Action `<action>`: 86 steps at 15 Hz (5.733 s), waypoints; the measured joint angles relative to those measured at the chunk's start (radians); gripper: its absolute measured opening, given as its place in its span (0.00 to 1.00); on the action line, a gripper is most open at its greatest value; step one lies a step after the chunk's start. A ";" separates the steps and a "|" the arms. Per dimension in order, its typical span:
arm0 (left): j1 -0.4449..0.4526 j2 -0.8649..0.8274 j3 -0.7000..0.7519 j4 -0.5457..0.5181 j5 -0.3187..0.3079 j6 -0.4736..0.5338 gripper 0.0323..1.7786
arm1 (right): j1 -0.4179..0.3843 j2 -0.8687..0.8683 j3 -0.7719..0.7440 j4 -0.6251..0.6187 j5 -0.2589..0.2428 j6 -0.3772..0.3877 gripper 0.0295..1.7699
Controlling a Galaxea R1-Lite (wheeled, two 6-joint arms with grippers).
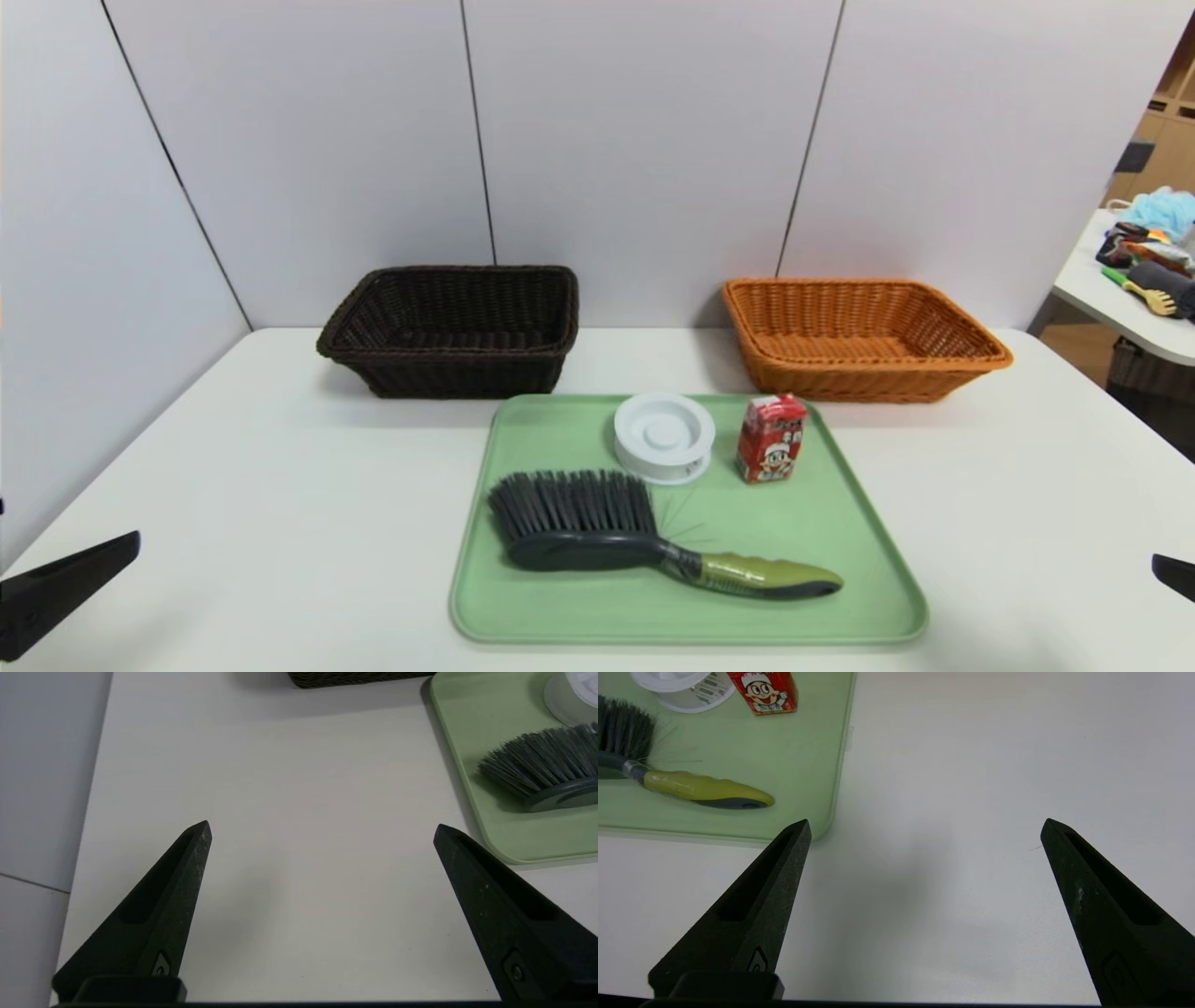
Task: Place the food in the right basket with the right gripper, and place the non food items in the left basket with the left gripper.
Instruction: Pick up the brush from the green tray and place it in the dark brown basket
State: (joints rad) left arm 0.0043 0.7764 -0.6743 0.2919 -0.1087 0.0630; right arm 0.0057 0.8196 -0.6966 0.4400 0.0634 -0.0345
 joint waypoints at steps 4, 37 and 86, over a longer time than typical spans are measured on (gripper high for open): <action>0.000 0.147 -0.066 -0.008 -0.072 0.003 0.95 | -0.003 0.116 -0.041 0.003 0.001 -0.001 0.96; -0.732 0.996 -0.605 -0.156 -0.414 0.382 0.95 | 0.023 0.305 -0.016 -0.013 0.182 0.010 0.96; -0.920 1.478 -1.303 0.497 -0.149 0.579 0.95 | 0.007 0.332 0.029 -0.018 0.191 0.048 0.96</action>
State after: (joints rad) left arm -0.9160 2.2547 -1.9772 0.7894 -0.2579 0.6421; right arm 0.0123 1.1517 -0.6677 0.4223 0.2545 0.0134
